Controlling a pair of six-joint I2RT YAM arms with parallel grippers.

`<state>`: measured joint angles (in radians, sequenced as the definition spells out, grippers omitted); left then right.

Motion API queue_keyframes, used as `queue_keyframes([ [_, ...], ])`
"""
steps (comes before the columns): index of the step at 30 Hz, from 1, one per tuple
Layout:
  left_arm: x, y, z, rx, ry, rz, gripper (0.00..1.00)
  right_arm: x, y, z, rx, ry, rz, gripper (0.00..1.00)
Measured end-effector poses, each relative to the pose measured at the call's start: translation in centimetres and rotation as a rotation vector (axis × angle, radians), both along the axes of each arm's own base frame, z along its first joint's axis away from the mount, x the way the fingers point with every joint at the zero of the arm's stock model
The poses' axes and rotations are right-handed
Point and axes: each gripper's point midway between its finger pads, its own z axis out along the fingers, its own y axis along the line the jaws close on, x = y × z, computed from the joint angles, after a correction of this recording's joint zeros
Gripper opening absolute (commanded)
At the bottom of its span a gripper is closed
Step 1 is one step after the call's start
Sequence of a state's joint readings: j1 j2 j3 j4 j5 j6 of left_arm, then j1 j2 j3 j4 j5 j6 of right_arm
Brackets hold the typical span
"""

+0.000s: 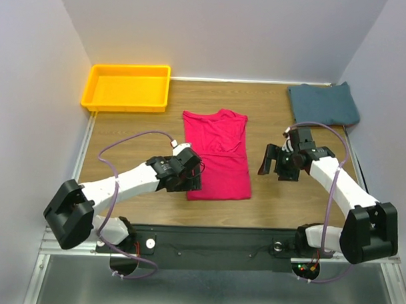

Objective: Fold and stack the t-shirts
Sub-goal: Fold the tshirt

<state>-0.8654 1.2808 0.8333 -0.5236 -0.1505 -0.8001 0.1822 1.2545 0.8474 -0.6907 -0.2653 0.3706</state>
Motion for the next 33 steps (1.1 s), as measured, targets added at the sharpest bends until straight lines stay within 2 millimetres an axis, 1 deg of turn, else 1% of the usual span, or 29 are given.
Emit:
queue_keyframes([
  [3,-0.2,-0.2,-1.2,0.013,0.028,0.008,0.72,-1.4,0.6,-0.6,-0.007,0.023,0.015,0.95],
  [5,-0.3,-0.1,-1.9,0.025,0.044,0.012,0.69,-2.0,1.0,-0.8,-0.013,0.032,0.024,0.95],
  [16,-1.0,0.2,-5.9,0.118,0.140,0.004,0.59,-3.2,3.7,-1.0,-0.008,0.047,0.059,0.95],
  [20,-1.0,0.0,-6.0,0.133,0.143,-0.010,0.55,-4.0,4.4,-2.0,-0.023,0.074,0.066,0.95],
  [22,-1.0,0.1,-6.2,0.151,0.153,-0.019,0.51,-4.5,4.9,-2.4,-0.028,0.086,0.075,0.94],
  [23,-1.0,0.1,-6.2,0.161,0.157,-0.023,0.47,-4.7,5.1,-2.6,-0.031,0.092,0.073,0.93],
  [26,-1.0,-0.2,-6.2,0.163,0.162,-0.034,0.41,-5.5,5.8,-3.4,-0.049,0.111,0.070,0.89],
  [27,-1.0,-0.3,-6.2,0.161,0.161,-0.037,0.36,-5.7,6.1,-3.7,-0.060,0.117,0.067,0.88],
  [29,-1.0,-0.5,-6.2,0.153,0.162,-0.041,0.29,-6.2,6.6,-4.1,-0.076,0.121,0.069,0.84],
  [30,-1.0,-0.7,-6.2,0.146,0.161,-0.044,0.22,-6.3,6.7,-4.3,-0.086,0.123,0.063,0.83],
  [32,-1.0,-1.0,-6.2,0.135,0.164,-0.048,0.17,-6.6,7.0,-4.7,-0.097,0.130,0.058,0.79],
  [33,-1.0,-1.2,-6.2,0.128,0.162,-0.054,0.12,-6.6,7.0,-4.7,-0.100,0.130,0.054,0.78],
])
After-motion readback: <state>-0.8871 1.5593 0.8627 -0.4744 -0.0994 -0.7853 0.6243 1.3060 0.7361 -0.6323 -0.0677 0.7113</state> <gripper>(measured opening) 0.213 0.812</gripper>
